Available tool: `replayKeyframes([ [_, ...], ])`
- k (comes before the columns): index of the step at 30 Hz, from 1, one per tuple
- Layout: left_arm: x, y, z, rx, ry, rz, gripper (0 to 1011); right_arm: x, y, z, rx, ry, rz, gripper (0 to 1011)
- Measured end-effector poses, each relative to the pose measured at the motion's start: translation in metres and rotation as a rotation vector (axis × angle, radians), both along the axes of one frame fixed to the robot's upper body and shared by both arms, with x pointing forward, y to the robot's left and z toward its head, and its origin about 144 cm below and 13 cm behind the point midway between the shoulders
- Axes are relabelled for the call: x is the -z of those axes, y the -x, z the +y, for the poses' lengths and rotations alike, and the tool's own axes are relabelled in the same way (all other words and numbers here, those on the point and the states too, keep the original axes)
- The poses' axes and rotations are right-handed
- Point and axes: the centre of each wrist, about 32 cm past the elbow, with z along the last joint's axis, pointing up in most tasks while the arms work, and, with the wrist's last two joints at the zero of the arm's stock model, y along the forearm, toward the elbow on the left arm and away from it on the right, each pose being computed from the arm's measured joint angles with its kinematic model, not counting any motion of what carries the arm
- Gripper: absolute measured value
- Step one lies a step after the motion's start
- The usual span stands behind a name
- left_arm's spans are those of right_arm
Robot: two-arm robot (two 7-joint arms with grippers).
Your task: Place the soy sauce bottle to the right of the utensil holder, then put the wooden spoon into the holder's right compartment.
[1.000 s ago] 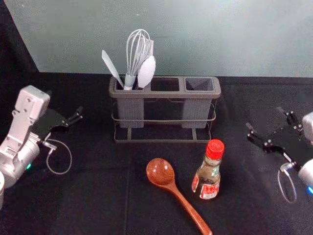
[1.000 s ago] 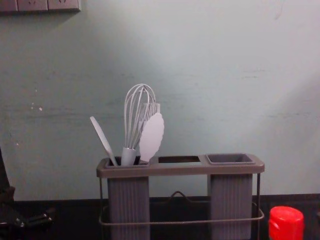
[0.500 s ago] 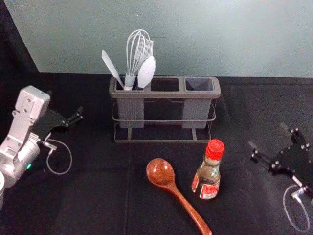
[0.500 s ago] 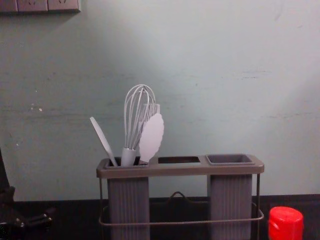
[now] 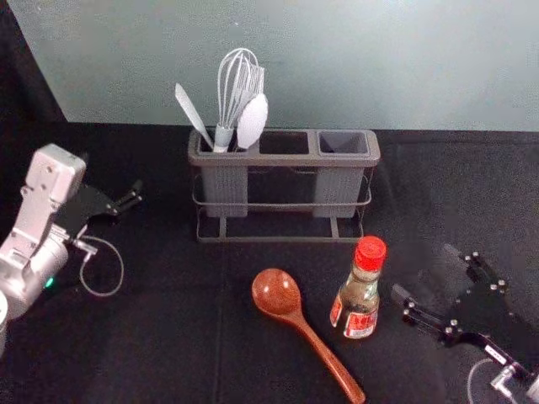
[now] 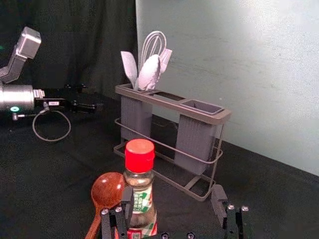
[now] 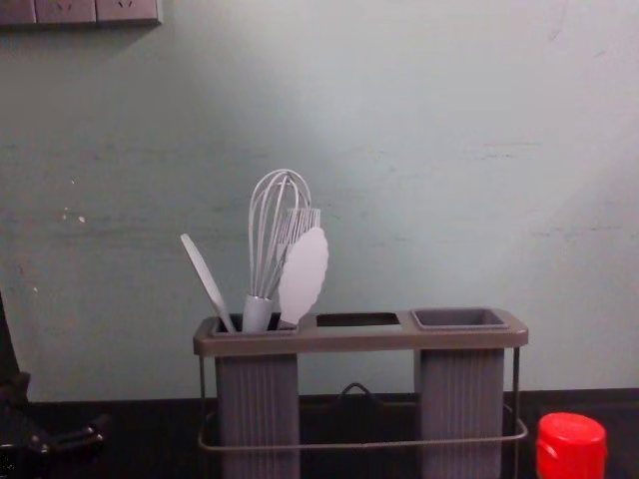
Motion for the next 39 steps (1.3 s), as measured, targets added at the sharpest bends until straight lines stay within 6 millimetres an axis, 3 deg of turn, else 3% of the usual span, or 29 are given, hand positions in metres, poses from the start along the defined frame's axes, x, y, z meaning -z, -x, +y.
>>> replayKeyframes([
  [39, 0.0, 0.0, 0.0, 0.0, 0.0, 0.0, 1011, 0.009, -0.033, 0.042, -0.071, -0.096, 0.014, 1002],
])
